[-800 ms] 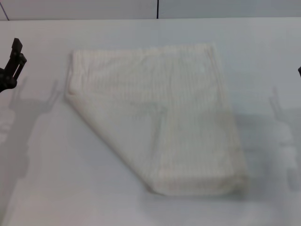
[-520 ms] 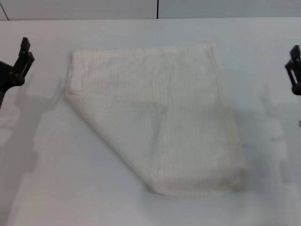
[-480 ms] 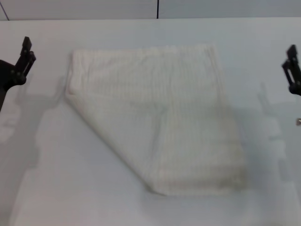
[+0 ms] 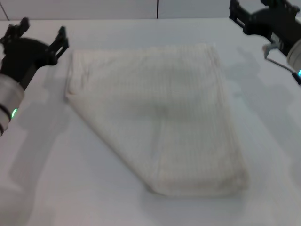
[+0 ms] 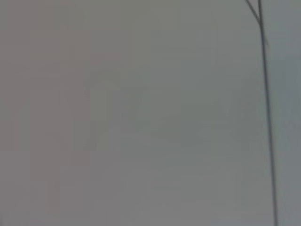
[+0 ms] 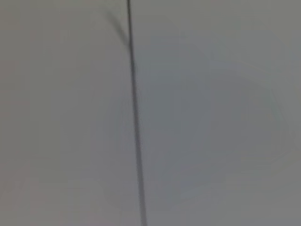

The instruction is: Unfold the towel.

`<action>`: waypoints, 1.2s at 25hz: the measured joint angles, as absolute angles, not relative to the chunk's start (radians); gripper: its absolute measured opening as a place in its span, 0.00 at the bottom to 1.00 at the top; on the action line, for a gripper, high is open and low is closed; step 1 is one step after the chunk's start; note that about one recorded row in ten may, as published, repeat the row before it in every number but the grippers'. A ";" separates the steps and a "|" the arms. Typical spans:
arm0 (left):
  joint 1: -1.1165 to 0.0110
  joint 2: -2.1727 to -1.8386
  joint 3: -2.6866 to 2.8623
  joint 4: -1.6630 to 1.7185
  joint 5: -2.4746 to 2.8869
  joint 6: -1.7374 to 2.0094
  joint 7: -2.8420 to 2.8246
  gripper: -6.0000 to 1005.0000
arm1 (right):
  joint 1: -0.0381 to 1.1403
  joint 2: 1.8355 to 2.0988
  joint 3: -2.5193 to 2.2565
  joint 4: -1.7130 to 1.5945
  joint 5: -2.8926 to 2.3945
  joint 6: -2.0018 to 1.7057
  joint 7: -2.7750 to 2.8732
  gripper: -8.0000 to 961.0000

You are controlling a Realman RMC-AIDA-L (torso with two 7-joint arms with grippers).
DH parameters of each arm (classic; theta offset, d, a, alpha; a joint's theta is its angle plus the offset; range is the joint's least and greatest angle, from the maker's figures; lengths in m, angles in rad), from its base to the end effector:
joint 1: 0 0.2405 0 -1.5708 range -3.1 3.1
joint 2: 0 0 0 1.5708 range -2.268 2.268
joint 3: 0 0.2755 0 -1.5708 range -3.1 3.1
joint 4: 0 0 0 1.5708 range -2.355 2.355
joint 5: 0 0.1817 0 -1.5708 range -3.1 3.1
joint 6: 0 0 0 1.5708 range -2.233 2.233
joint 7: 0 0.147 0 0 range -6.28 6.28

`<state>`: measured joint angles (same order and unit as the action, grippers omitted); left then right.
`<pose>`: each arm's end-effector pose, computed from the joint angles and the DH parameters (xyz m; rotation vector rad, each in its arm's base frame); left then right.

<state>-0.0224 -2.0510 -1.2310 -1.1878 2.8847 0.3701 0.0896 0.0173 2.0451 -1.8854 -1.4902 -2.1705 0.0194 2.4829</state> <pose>-0.2583 0.3072 -0.0015 -1.7723 -0.4710 -0.5348 0.2165 0.3162 0.0151 -1.7989 0.6501 0.6020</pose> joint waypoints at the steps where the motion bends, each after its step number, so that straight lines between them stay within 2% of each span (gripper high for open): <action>1: -0.017 -2.047 -1.230 -1.242 2.886 0.291 0.090 0.82 | 0.024 2.066 -1.810 -1.527 -2.173 -0.111 2.477 0.78; 2: -0.017 -2.042 -1.229 -1.303 2.887 0.203 0.090 0.82 | 0.042 2.081 -1.721 -1.566 -2.178 -0.277 2.481 0.77; 3: -0.019 -2.036 -1.226 -1.362 2.886 0.106 0.091 0.82 | 0.062 2.083 -1.660 -1.589 -2.185 -0.409 2.506 0.77; 5: -0.038 -2.016 -1.224 -1.469 2.880 -0.100 0.091 0.82 | 0.138 2.075 -1.555 -1.594 -2.232 -0.623 2.617 0.76; 8: -0.079 -2.008 -1.225 -1.577 2.871 -0.317 0.115 0.81 | 0.268 2.075 -1.410 -1.536 -2.359 -0.834 2.770 0.62; 12: -0.120 -2.030 -1.240 -1.669 2.827 -0.527 0.207 0.81 | 0.494 2.071 -1.238 -1.336 -2.528 -1.063 2.832 0.45; 14: -0.149 -2.051 -1.269 -1.691 2.768 -0.634 0.285 0.81 | 0.577 2.064 -1.194 -1.235 -2.580 -1.109 2.832 0.36; 15: -0.149 -2.051 -1.269 -1.691 2.768 -0.634 0.285 0.81 | 0.608 2.063 -1.183 -1.197 -2.608 -1.117 2.831 0.32; 16: -0.164 -2.059 -1.289 -1.696 2.719 -0.684 0.334 0.81 | 0.633 2.063 -1.177 -1.169 -2.635 -1.121 2.831 0.28; 27: -0.218 -2.066 -1.248 -1.586 2.639 -0.726 0.432 0.80 | 0.736 2.067 -1.181 -0.996 -2.666 -1.067 2.781 0.09; 30: -0.226 -2.067 -1.240 -1.566 2.639 -0.724 0.432 0.79 | 0.790 2.065 -1.179 -0.896 -2.666 -1.038 2.781 0.01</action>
